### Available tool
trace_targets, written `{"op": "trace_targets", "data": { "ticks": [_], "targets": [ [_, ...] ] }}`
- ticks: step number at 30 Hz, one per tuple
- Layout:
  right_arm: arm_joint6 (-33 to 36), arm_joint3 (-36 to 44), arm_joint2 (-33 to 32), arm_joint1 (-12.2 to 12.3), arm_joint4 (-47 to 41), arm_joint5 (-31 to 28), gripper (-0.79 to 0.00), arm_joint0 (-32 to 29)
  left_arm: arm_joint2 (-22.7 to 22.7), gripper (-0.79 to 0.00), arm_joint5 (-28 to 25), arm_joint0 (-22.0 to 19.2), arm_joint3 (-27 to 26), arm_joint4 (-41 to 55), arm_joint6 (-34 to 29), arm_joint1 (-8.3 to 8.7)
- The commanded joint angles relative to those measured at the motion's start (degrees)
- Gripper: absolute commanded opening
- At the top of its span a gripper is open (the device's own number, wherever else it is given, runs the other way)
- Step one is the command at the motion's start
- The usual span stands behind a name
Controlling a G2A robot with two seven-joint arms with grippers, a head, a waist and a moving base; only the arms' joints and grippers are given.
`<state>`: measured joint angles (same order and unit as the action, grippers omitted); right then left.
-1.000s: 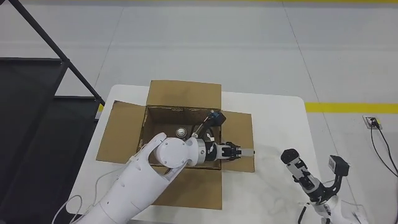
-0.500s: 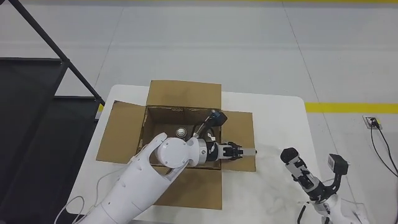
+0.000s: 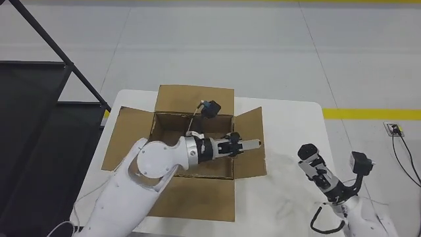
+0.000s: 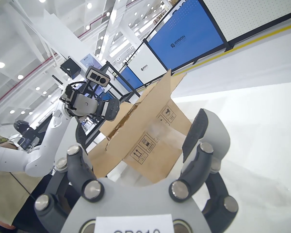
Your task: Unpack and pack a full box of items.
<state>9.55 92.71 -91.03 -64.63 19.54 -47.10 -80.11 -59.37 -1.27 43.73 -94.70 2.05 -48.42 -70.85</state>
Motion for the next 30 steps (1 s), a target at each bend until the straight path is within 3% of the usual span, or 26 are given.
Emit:
{"op": "trace_targets", "data": {
  "ticks": [1,6,8,15,23,27,30],
  "targets": [
    [-0.80,3.89,0.23,-0.11,3.24,2.81,0.000,-0.04,-4.43,0.000,-0.17,2.46,-2.41,0.87,-0.30,0.83],
    [1.54,12.93,2.94,-0.29,10.16,8.47,0.000,1.83,-15.23,0.000,-1.37,9.43,-7.61,1.50,0.34,2.73],
    [3.77,16.05,4.84,-0.45,14.12,13.92,0.000,3.81,-19.93,0.000,-2.03,12.44,-9.24,2.38,0.46,3.41],
    [17.36,20.64,20.67,-1.90,26.24,26.85,0.000,17.26,-36.46,0.000,-4.99,23.09,-13.17,6.12,1.65,5.20],
    [37.03,7.35,42.45,-6.61,29.58,35.48,0.000,40.29,-50.42,0.000,-8.98,33.33,-12.76,12.51,1.83,6.11],
    [45.82,-4.56,50.17,-10.19,26.32,40.86,0.000,51.06,-53.58,0.000,-11.21,37.11,-12.22,16.51,0.56,6.24],
    [48.11,-12.87,55.08,-13.07,25.19,44.03,0.000,56.68,-54.31,0.000,-12.45,38.92,-12.54,17.87,0.17,6.29]
  ]
}}
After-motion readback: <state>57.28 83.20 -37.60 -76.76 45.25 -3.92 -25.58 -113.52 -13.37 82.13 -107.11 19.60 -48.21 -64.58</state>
